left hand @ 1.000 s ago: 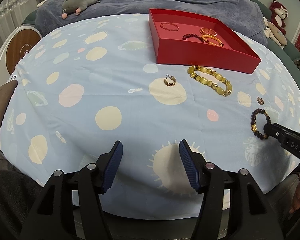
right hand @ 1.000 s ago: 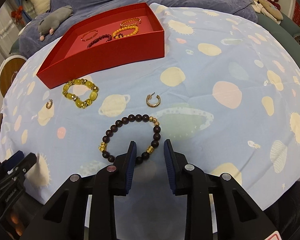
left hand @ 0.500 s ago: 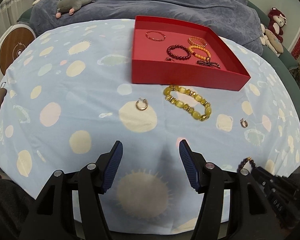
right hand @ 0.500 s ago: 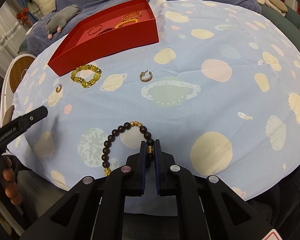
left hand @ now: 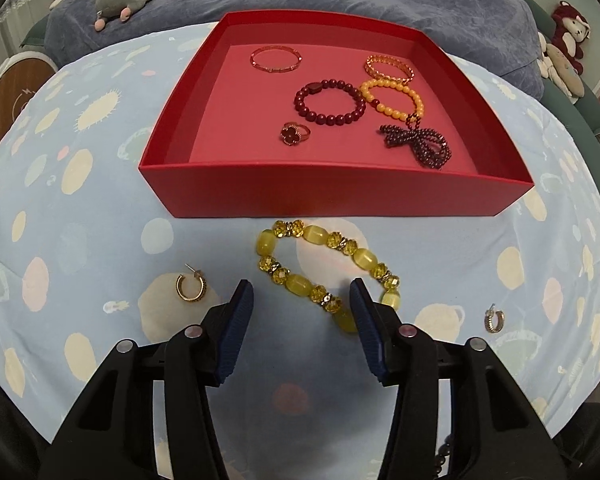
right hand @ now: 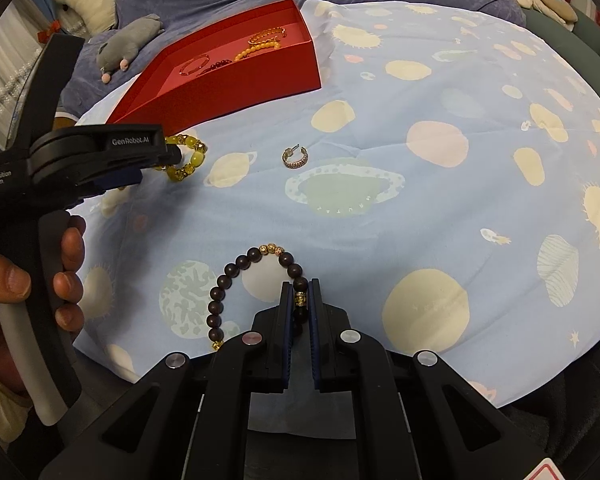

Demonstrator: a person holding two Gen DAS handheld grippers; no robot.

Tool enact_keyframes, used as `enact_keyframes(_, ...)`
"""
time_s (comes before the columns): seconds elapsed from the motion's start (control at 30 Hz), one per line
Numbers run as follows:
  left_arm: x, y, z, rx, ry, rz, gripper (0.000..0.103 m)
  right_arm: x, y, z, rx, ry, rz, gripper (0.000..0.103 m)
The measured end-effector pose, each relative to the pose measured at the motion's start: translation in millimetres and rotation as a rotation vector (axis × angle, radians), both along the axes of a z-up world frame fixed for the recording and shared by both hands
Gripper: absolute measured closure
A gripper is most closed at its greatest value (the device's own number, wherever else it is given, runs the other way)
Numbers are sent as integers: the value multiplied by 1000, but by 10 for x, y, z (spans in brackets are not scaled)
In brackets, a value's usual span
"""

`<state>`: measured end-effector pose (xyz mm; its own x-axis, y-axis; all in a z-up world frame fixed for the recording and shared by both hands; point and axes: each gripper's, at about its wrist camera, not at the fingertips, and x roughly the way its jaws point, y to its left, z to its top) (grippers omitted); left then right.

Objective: Organize jewelry
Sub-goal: 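Grasp the yellow bead bracelet with the left tool while the right holds the black bracelet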

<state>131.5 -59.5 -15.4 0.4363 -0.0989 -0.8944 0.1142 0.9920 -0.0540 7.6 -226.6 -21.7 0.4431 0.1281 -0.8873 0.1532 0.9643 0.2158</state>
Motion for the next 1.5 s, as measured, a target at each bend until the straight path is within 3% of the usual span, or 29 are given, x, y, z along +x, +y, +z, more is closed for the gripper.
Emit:
enact_keyframes(0.13,-124,-22,-17,58,-26,-56,60,7,22,6,-12,-2,4,96)
enact_keyframes(0.57,-538,312,11,11,-12,-93,90,6,99,26,-33,3,29,96)
enact_keyframes(0.93,-760,479,80,-1,4,-90,93,-38,162,87,-13,-7,40,96)
enact_keyframes(1.33,-810,527,416,-49,-16,-110,94,14,132,385,13,-65,40,96)
enact_keyframes(1.4,-804,535,485,-66,-19,-117,103,40,120,451,19,-78,39,96)
enact_keyframes(1.5,-781,537,587,-90,-21,-125,103,102,100,551,23,-96,38,96)
